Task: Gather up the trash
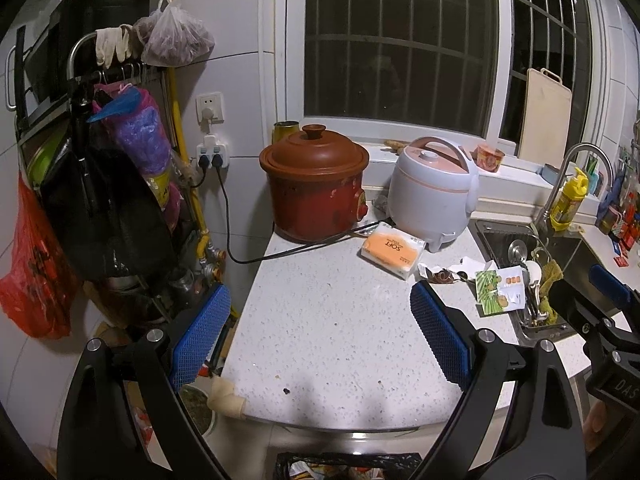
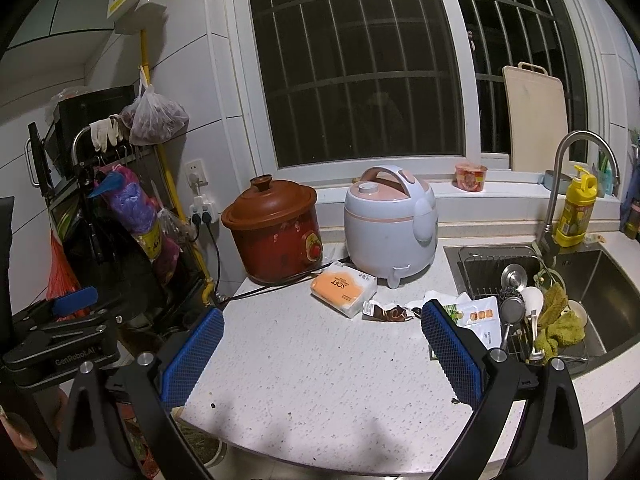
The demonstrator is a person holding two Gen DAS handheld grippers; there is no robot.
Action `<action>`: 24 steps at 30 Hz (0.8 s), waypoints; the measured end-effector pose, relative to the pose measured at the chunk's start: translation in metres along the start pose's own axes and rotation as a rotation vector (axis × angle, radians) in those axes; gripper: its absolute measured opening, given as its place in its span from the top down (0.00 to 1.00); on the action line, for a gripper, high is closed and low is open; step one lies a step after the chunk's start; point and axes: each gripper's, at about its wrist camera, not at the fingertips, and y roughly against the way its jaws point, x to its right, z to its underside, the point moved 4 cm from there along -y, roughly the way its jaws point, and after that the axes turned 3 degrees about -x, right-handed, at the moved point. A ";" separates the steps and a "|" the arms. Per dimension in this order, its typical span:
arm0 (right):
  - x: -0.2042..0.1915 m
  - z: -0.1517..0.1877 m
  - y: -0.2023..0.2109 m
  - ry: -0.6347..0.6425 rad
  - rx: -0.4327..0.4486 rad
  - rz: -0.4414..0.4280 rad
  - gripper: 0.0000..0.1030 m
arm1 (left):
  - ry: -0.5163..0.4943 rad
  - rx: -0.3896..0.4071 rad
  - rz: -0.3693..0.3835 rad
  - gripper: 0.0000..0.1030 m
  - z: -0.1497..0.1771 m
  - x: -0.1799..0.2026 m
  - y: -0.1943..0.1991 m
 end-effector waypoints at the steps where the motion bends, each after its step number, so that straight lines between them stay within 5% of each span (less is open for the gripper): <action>1: 0.000 0.000 0.000 -0.001 0.000 0.001 0.05 | 0.000 0.001 -0.001 0.14 0.000 0.000 0.000; 24: 0.002 0.006 -0.002 -0.016 -0.014 0.004 0.05 | 0.002 -0.012 0.004 0.14 0.003 0.002 -0.003</action>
